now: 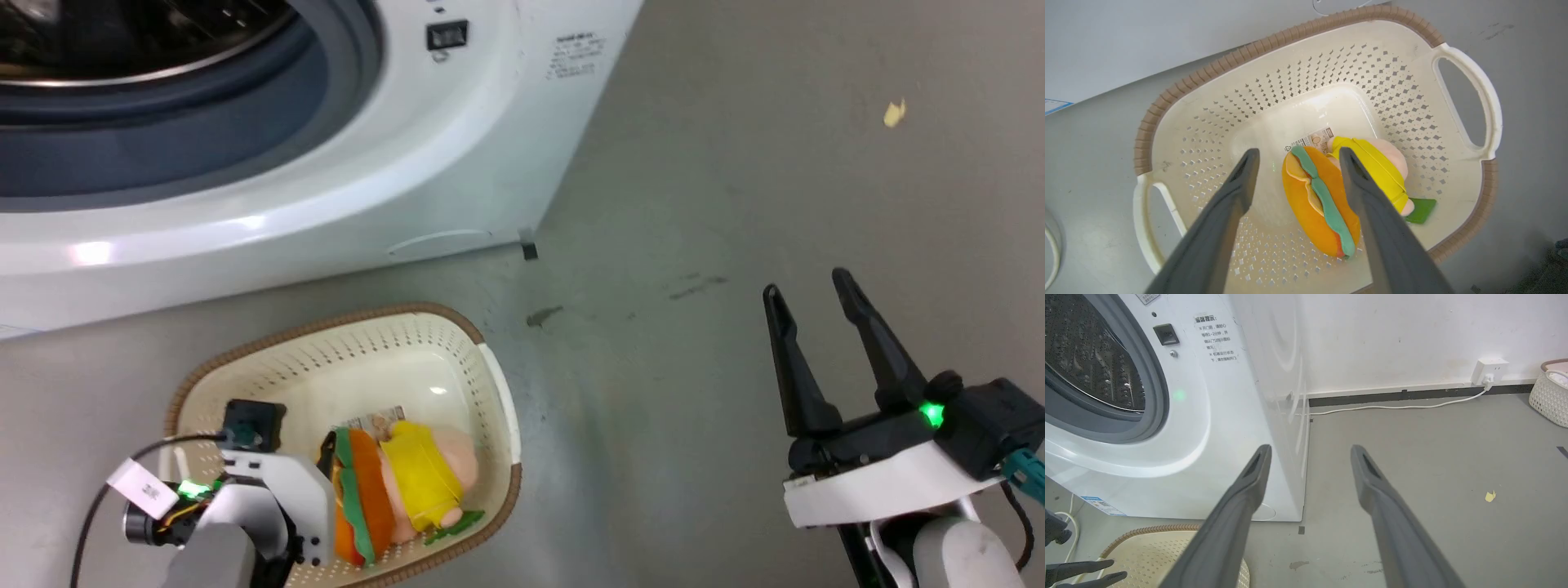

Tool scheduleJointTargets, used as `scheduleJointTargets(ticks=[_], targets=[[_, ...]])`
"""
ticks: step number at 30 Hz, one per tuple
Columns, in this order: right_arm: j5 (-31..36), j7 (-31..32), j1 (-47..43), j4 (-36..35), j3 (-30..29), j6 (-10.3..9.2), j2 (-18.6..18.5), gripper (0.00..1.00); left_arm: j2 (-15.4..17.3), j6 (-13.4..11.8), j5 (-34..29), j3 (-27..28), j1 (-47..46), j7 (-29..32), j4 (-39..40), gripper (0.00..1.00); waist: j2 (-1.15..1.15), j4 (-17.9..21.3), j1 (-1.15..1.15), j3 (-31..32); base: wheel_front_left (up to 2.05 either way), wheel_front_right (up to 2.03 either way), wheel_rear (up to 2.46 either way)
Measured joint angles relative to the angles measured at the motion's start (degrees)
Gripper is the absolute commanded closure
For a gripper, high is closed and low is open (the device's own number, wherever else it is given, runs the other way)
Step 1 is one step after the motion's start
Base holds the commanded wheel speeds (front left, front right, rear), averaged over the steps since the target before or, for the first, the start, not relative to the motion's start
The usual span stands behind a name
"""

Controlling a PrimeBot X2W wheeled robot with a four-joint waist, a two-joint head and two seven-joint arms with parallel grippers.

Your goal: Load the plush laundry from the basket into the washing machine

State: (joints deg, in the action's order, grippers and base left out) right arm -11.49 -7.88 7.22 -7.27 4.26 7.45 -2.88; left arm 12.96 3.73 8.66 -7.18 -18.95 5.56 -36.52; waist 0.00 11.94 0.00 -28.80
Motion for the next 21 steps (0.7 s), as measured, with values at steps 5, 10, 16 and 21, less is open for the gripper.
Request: scheduleJointTargets(ticks=[5, 10, 16, 21], targets=[[-0.9, -0.7, 0.8, -0.7, 0.7, 0.00, 0.0, 0.00, 1.8, 0.5, 2.2, -1.4, -1.9, 2.5, -2.1, 0.00, 0.00, 1.5, 0.00, -2.6, 0.00, 0.00, 0.00], [-2.4, -1.3, 1.1, -1.3, 0.8, 0.00, 0.0, 0.00, 3.5, 0.6, 4.3, -3.0, -4.3, 5.1, -4.4, 0.00, 0.00, 3.0, 0.00, -5.3, 0.00, 0.00, 0.00], [-3.7, -1.9, 1.3, -2.2, 0.9, 0.00, 0.0, 0.00, 5.1, 1.1, 6.2, -4.0, -7.2, 7.9, -7.8, 0.00, 0.00, 4.4, 0.00, -8.4, 0.00, 0.00, 0.00], [-4.8, -2.5, 1.5, -2.9, 1.2, 0.00, 0.0, 0.00, 6.2, 1.5, 7.8, -5.8, -9.0, 10.0, -9.9, 0.00, 0.00, 5.4, 0.00, -11.0, 0.00, 0.00, 0.00]])
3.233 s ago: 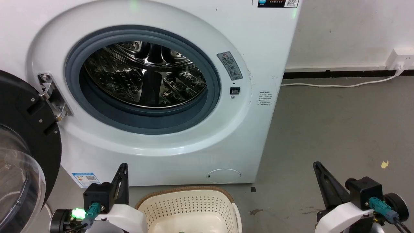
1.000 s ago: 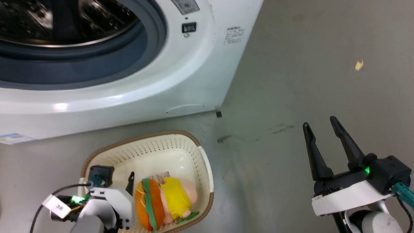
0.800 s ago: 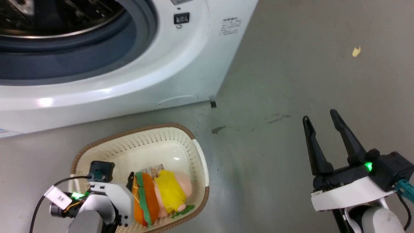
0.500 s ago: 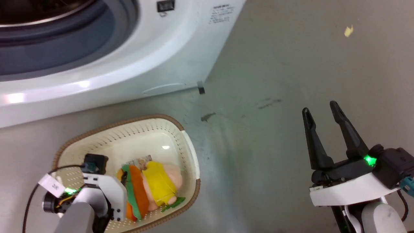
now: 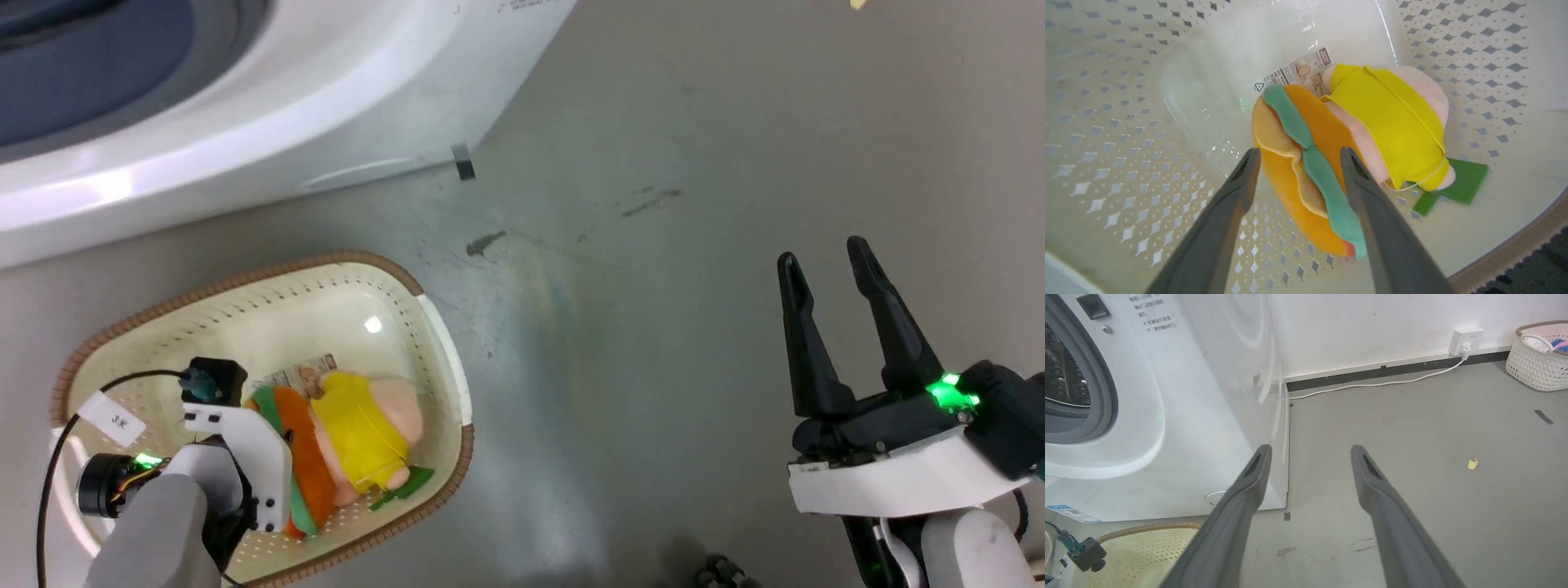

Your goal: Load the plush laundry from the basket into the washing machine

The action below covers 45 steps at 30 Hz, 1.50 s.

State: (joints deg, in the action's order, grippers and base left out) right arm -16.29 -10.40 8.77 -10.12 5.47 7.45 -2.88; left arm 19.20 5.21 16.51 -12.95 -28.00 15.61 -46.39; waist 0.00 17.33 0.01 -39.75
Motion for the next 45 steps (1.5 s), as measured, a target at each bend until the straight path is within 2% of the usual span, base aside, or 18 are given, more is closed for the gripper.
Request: scheduleJointTargets(ticks=[10, 17, 18, 19, 25, 32, 38, 45], targets=[[-2.0, -1.2, 0.7, -1.7, 0.5, 0.00, 0.0, 0.00, 1.8, 0.5, 3.5, -3.5, -3.4, 5.6, -4.2, 0.00, 0.00, 2.0, 0.00, -4.9, 0.00, 0.00, 0.00], [-3.6, -2.0, 1.4, -2.6, 0.9, 0.00, 0.0, 0.00, 2.9, 1.0, 6.0, -5.7, -6.3, 7.1, -5.9, 0.00, 0.00, 3.2, 0.00, -8.5, 0.00, 0.00, 0.00], [-3.8, -2.1, 1.4, -2.7, 1.0, 0.00, 0.0, 0.00, 3.2, 1.0, 6.4, -6.1, -6.5, 7.5, -6.2, 0.56, 0.00, 3.3, 0.00, -9.0, 0.00, 0.00, 0.00], [-4.0, -2.3, 1.5, -2.8, 1.1, 0.00, 0.0, 0.00, 3.4, 1.0, 6.9, -6.5, -6.9, 8.0, -6.5, 1.00, 0.00, 3.5, 0.00, -9.4, 0.00, 0.00, 0.00], [-5.0, -3.0, 2.8, -3.0, 1.8, 0.00, 0.0, 0.00, 5.2, 1.6, 9.6, -7.9, -8.6, 9.2, -8.4, 1.00, 0.00, 5.1, -0.01, -11.6, 0.00, 0.00, 0.00], [-5.1, -3.8, 4.7, -2.5, 3.2, 0.00, 0.0, 0.00, 6.8, 2.0, 12.8, -8.0, -8.8, 6.2, -11.5, 1.00, 0.00, 7.8, 0.00, -12.0, 0.00, 0.00, 0.00], [-2.4, -4.3, 5.0, -1.5, 1.0, 0.00, 0.0, 0.00, 3.7, 2.0, 15.4, -8.3, -8.3, 0.1, -13.9, 1.00, 0.00, 7.4, 0.00, -7.9, 0.00, 0.00, 0.00], [2.3, -4.3, 4.8, 0.1, -1.7, 0.00, 0.0, 0.00, -1.0, 2.0, 16.6, -10.6, -5.4, -9.4, -12.4, 1.00, 0.00, 2.9, -0.01, 1.1, 0.00, 0.00, 0.00]])
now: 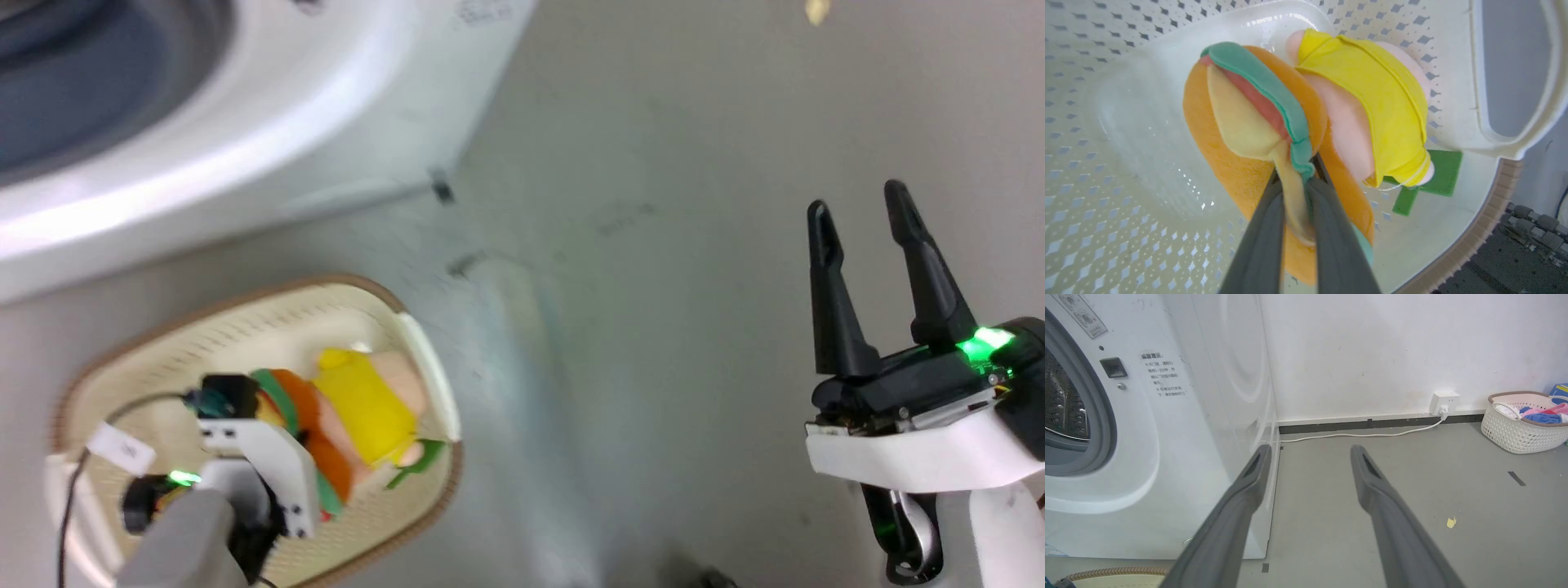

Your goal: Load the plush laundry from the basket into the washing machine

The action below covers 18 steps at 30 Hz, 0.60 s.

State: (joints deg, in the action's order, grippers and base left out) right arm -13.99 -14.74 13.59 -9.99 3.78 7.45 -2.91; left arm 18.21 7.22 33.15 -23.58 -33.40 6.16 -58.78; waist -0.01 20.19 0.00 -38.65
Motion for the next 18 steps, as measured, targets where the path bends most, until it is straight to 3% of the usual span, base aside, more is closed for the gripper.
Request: scheduleJointTargets(ticks=[8, 18], targets=[[4.5, 0.0, -3.6, 1.8, -1.0, 0.00, 0.0, 0.00, -1.2, 0.0, 5.8, -4.0, 7.7, -11.2, 8.2, 1.00, 0.00, -7.6, -0.01, 12.4, 0.00, 0.00, 0.00], [6.1, 0.0, -7.7, 2.2, -1.5, 0.00, 0.0, 0.00, -1.5, -0.2, 7.3, -3.9, 13.2, -19.6, 15.5, 1.00, 0.00, -15.2, -0.01, 22.4, 0.00, 0.00, 0.00]])
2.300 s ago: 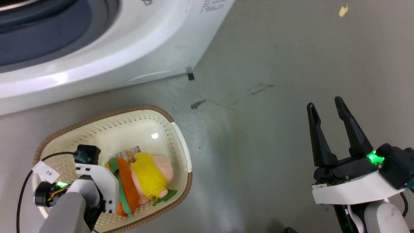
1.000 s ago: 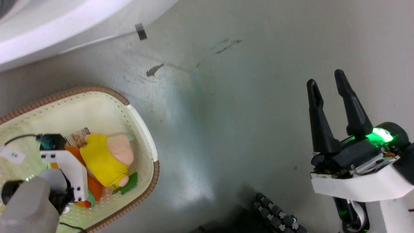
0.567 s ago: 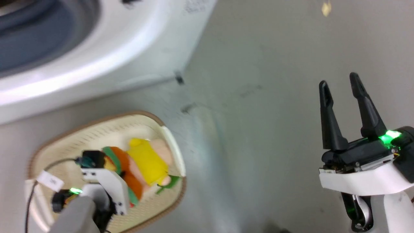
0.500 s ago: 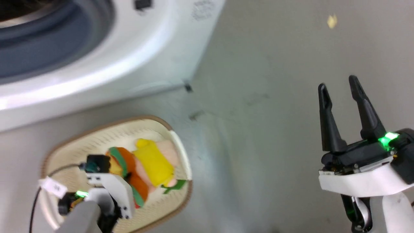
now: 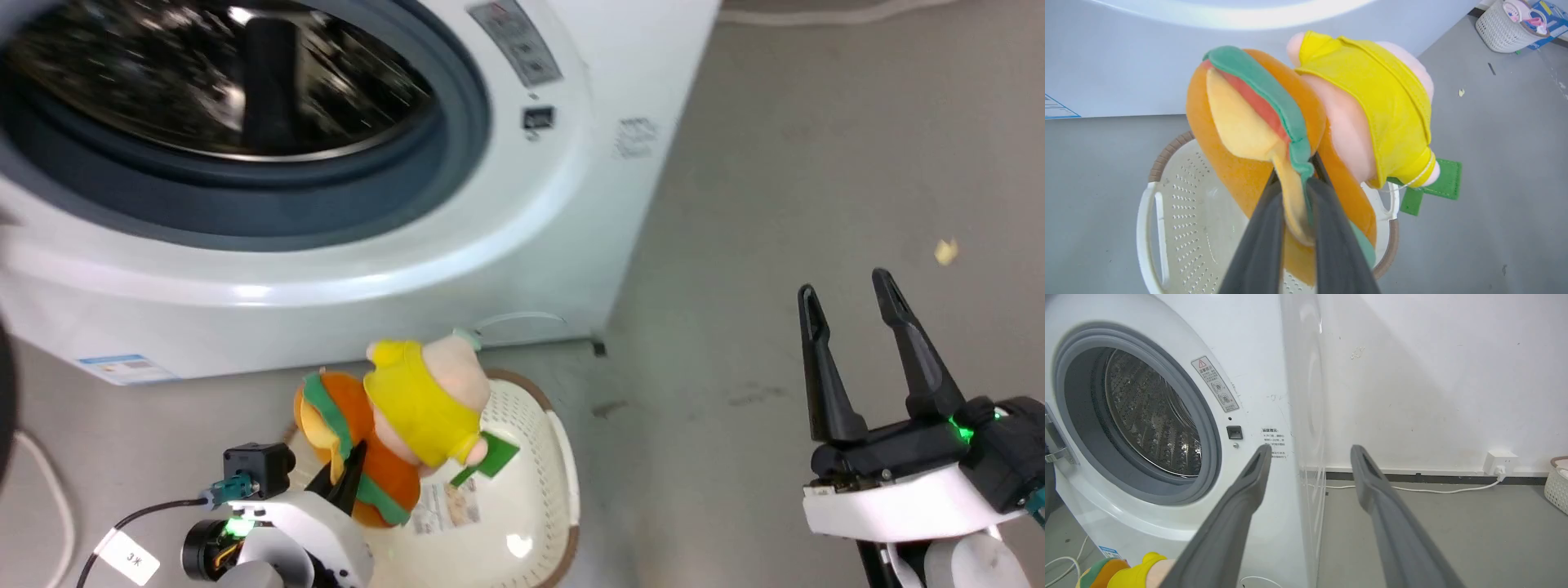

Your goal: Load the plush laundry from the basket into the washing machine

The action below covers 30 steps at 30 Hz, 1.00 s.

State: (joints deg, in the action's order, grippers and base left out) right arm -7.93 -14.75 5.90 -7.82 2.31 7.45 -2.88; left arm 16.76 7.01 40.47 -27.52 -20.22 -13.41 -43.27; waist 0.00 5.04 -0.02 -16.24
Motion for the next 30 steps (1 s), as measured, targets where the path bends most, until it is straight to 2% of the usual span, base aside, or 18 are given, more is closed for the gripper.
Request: scheduleJointTargets(ticks=[3, 4, 6, 7, 8, 9, 10, 11, 15, 18, 24, 30], targets=[[0.0, 0.0, -0.5, 0.0, 0.0, 0.00, 0.0, 0.00, -0.1, -0.8, -0.4, 0.9, 0.7, -0.6, 2.5, 1.00, 0.00, -1.1, 0.00, 1.3, 0.00, 0.00, 0.00], [0.0, 0.0, -0.8, 0.0, 0.0, 0.00, 0.0, 0.00, -0.1, -1.9, -1.2, 2.3, 1.3, -0.9, 6.0, 1.00, 0.00, -2.1, 0.00, 2.2, 0.00, 0.00, 0.00], [0.0, 0.0, -0.8, -0.1, 0.0, 0.00, 0.0, 0.00, 0.0, -2.4, -1.8, 3.2, 1.5, -0.9, 8.2, 1.00, 0.00, -2.5, 0.00, 2.5, 0.00, 0.00, 0.00], [0.3, 0.0, -0.8, -0.4, 0.1, 0.00, 0.0, 0.00, 0.1, -3.6, -3.6, 6.3, 1.7, -1.0, 13.8, 1.00, 0.00, -3.0, 0.00, 2.4, 0.00, 0.00, 0.00], [0.3, 0.0, -0.8, -0.4, 0.1, 0.00, 0.0, 0.00, 0.1, -3.6, -3.6, 6.3, 1.7, -1.0, 13.8, 1.00, 0.00, -3.0, 0.00, 2.4, 0.00, 0.00, 0.00], [0.4, 0.0, -0.7, -0.7, 0.2, 0.00, 0.0, 0.00, 0.3, -4.5, -5.9, 9.5, 1.7, -1.3, 19.5, 1.00, 0.00, -3.1, 0.01, 1.7, 0.00, 0.00, 0.00], [0.4, 0.0, -0.7, -0.7, 0.2, 0.00, 0.0, 0.00, 0.3, -4.5, -5.9, 9.5, 1.7, -1.3, 19.5, 1.00, 0.00, -3.1, 0.01, 1.7, 0.00, 0.00, 0.00], [0.4, 0.0, -0.7, -0.8, 0.2, 0.00, 0.0, 0.00, 0.2, -5.3, -7.9, 12.2, 1.7, -1.3, 24.4, 1.00, 0.00, -2.9, 0.02, 0.6, 0.00, 0.00, 0.00], [0.4, 0.0, -0.4, -1.3, 0.2, 0.00, 0.0, 0.00, 0.5, -5.7, -10.0, 15.3, 1.4, -1.3, 29.9, 1.00, 0.00, -2.6, 0.02, -1.5, 0.00, 0.00, 0.00], [0.4, 0.0, 1.3, -1.8, 0.5, 0.00, 0.0, 0.00, 2.6, -5.9, -11.4, 16.4, -2.7, -0.7, 31.9, 1.00, 0.00, -1.8, 0.02, -5.2, 0.00, 0.00, 0.00], [-0.3, 0.0, 4.4, -2.4, 1.0, 0.00, 0.0, 0.00, 9.2, -5.6, -12.7, 18.5, -15.7, 5.5, 31.1, 1.00, 0.00, 0.3, 0.03, -11.7, 0.00, 0.00, 0.00], [-2.1, 0.0, 6.2, -2.9, 1.0, 0.00, 0.0, 0.00, 16.2, -3.6, -14.0, 19.0, -29.3, 13.0, 25.9, 1.00, 0.00, 3.2, 0.03, -18.2, 0.00, 0.00, 0.00]])
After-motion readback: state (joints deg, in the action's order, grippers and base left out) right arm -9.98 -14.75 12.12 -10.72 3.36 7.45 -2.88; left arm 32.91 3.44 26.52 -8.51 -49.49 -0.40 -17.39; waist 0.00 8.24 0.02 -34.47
